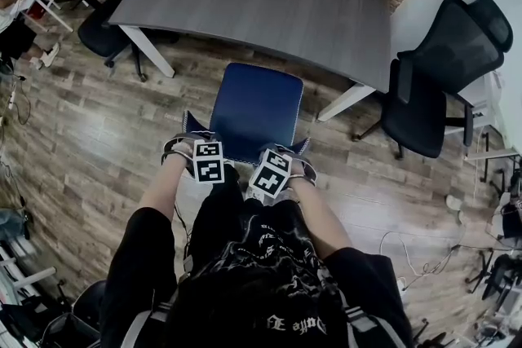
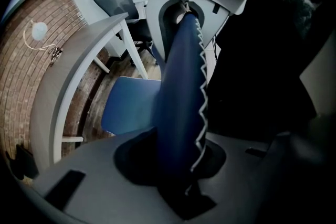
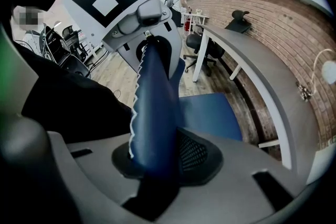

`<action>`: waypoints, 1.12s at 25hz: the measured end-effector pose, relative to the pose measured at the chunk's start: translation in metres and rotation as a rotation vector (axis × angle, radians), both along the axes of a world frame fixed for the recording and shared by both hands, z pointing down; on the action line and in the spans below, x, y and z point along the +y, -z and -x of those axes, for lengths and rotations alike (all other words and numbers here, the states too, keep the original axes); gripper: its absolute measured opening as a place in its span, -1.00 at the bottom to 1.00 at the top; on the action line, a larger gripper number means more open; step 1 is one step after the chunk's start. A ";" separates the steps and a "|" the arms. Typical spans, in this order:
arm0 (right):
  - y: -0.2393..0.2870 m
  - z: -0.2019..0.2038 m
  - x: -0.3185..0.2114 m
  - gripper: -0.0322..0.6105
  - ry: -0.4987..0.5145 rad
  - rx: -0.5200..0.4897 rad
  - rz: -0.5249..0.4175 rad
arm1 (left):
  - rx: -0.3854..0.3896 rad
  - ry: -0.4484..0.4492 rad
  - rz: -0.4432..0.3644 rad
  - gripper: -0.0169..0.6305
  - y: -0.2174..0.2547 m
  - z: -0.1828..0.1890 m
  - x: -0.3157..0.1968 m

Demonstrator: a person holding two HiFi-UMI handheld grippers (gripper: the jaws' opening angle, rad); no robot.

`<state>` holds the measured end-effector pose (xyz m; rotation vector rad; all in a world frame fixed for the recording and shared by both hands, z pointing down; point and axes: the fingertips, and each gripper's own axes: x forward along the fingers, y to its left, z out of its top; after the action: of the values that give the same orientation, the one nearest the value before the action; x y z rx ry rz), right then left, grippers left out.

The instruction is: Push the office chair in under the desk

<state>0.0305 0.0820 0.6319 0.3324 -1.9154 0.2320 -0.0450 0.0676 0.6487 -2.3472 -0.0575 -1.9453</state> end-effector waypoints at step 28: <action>-0.001 -0.006 -0.043 -0.59 -0.006 0.006 0.015 | 0.003 -0.020 0.002 -0.61 -0.001 -0.006 -0.045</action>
<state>0.0364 0.0394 0.6330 0.3289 -1.9058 0.2485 -0.0391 0.0230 0.6494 -2.3409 -0.0823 -1.9338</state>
